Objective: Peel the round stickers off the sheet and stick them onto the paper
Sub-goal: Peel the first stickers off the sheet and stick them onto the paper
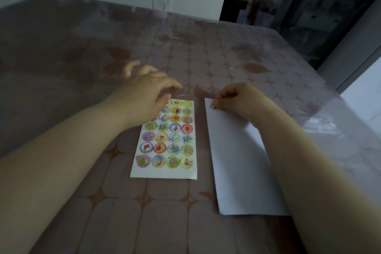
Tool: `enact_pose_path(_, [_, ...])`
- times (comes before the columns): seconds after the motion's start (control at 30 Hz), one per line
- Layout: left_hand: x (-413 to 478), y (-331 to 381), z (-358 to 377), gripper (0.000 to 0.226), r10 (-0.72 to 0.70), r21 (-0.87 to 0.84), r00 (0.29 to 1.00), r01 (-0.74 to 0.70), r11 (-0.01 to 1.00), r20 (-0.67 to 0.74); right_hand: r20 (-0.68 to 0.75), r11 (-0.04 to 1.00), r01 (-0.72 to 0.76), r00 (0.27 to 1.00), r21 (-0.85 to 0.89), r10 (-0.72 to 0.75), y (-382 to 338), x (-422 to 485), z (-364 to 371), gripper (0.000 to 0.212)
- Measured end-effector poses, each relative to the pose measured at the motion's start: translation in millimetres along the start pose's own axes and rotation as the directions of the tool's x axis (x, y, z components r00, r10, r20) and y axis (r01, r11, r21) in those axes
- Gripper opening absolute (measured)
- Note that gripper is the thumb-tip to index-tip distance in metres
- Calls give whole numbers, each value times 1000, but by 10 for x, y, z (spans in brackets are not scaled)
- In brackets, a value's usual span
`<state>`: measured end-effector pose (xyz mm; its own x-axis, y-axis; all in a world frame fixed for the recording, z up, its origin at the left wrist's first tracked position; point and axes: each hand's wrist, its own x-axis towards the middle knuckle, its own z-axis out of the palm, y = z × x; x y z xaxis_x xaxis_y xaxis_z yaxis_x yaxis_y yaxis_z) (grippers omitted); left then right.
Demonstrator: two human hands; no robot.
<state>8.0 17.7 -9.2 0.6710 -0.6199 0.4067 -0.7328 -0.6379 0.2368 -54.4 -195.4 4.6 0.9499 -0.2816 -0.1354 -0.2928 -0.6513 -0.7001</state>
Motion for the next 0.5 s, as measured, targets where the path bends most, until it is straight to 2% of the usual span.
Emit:
enact_pose_path(0.1, [-1,-2,-12,26,-9,-5,1000,8,1000,-24,17,1000,-6,1000,7,5,5,-12,-23,8])
enact_pose_path(0.3, [-6,14,-20,33,-9,7,1000,9,1000,5,18,999,42,999,-22,-42,33,43,-11,19])
enact_pose_path(0.5, [-5,22,-12,27,-17,-6,1000,18,1000,11,6,989,38,999,-143,-37,59,67,-13,29])
